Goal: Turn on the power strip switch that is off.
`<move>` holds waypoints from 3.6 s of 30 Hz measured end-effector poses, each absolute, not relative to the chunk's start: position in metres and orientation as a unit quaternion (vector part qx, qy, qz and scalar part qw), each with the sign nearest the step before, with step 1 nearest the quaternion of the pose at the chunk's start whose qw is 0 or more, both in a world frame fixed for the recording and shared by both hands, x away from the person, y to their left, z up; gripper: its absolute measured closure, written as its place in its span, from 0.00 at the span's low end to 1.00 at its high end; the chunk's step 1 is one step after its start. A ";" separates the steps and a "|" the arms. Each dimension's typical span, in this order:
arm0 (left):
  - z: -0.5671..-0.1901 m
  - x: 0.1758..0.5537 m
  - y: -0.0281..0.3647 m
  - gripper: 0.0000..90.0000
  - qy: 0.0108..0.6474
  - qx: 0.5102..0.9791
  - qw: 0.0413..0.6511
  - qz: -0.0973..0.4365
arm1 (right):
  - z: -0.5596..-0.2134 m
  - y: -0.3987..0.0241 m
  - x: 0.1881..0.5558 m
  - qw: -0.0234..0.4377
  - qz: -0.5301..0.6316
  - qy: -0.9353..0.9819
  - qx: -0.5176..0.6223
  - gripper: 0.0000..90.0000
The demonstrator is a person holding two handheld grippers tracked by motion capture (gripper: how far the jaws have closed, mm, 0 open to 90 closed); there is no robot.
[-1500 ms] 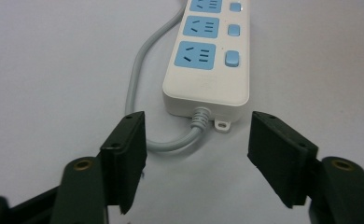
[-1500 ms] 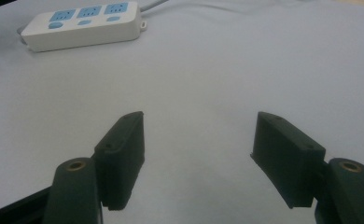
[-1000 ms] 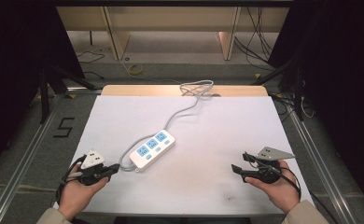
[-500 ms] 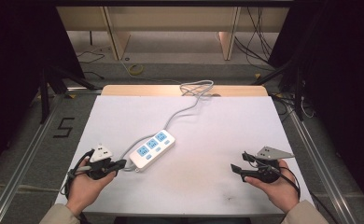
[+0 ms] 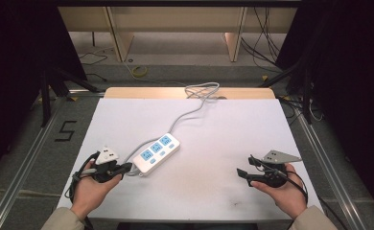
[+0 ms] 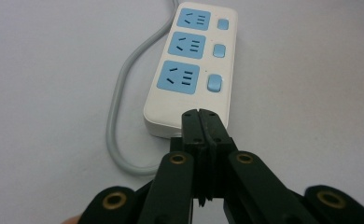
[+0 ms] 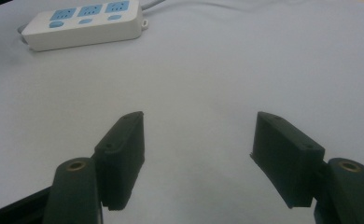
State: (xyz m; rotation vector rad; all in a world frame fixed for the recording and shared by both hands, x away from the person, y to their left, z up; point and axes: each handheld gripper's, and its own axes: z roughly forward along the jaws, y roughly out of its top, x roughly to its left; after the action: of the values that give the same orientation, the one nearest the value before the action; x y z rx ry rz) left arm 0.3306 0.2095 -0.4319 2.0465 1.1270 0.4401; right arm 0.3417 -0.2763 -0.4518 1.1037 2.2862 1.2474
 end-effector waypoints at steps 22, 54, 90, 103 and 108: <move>-0.430 0.344 0.191 1.00 0.426 0.809 0.364 0.177 | -0.453 -0.276 0.341 0.153 0.434 0.799 0.388 0.38; -0.430 0.358 0.182 1.00 0.424 0.813 0.359 0.171 | -0.453 -0.278 0.338 0.154 0.431 0.799 0.389 0.38; -0.428 0.373 0.168 1.00 0.414 0.824 0.349 0.168 | -0.454 -0.277 0.339 0.153 0.429 0.801 0.390 0.38; -0.426 0.378 0.164 1.00 0.410 0.829 0.344 0.165 | -0.454 -0.278 0.339 0.153 0.429 0.800 0.390 0.38; -0.426 0.380 0.162 1.00 0.408 0.830 0.342 0.164 | -0.454 -0.277 0.339 0.153 0.429 0.801 0.390 0.38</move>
State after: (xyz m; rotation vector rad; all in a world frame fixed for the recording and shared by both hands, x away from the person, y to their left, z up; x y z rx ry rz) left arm 0.3802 0.1618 -0.4263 2.1595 1.0613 0.4257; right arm 0.3386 -0.2775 -0.4539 1.1177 2.2967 1.2310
